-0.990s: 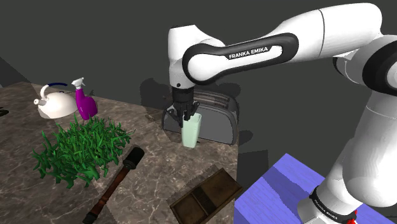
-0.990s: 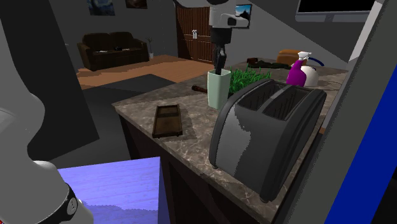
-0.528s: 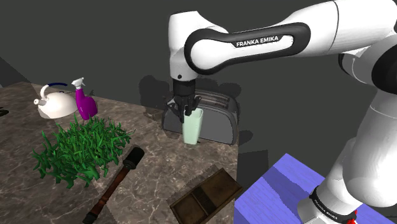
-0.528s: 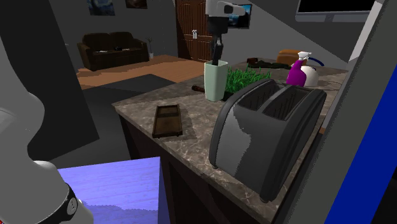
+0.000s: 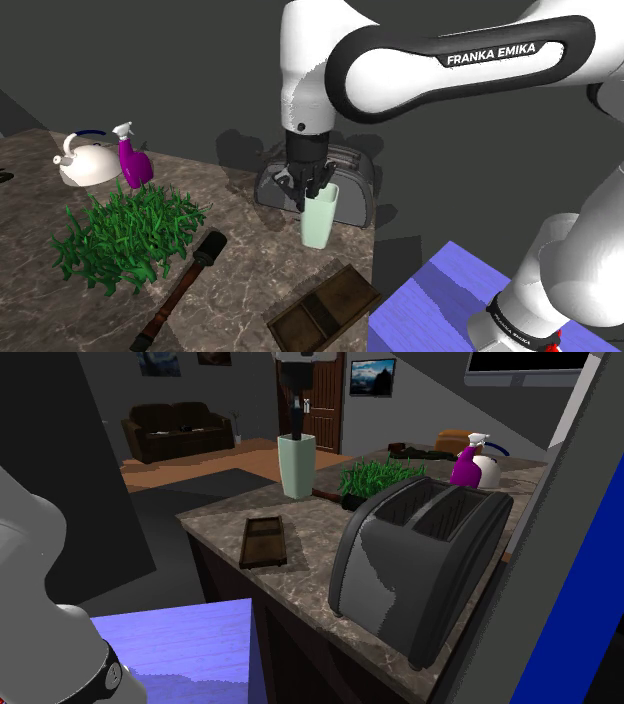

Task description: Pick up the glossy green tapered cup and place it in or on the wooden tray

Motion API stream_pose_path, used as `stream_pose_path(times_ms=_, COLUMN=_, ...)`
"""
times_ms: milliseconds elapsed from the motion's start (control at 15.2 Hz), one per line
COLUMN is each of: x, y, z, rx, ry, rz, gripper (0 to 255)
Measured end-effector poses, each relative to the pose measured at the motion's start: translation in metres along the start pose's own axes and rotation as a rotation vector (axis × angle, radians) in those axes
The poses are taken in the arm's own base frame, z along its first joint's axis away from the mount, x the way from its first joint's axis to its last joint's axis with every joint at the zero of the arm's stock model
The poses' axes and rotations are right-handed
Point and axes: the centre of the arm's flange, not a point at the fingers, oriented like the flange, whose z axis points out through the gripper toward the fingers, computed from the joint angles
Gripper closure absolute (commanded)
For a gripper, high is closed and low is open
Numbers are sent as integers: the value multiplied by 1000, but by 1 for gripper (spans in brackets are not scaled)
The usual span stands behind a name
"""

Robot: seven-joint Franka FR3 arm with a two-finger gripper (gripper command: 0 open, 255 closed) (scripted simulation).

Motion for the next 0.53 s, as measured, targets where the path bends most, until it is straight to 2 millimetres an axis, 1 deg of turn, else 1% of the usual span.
stream_pose_path(times_ms=66, x=-9, y=-3, z=-4, rx=0, ry=0, rz=0, gripper=255)
stream_pose_path(times_ms=396, x=-72, y=-15, z=-23, rx=0, ry=0, rz=-1, gripper=255)
stream_pose_path(times_ms=462, x=-86, y=-19, z=-25, rx=0, ry=0, rz=0, gripper=255)
stream_pose_path(times_ms=528, x=-95, y=-22, z=-23, rx=0, ry=0, rz=-1, gripper=255)
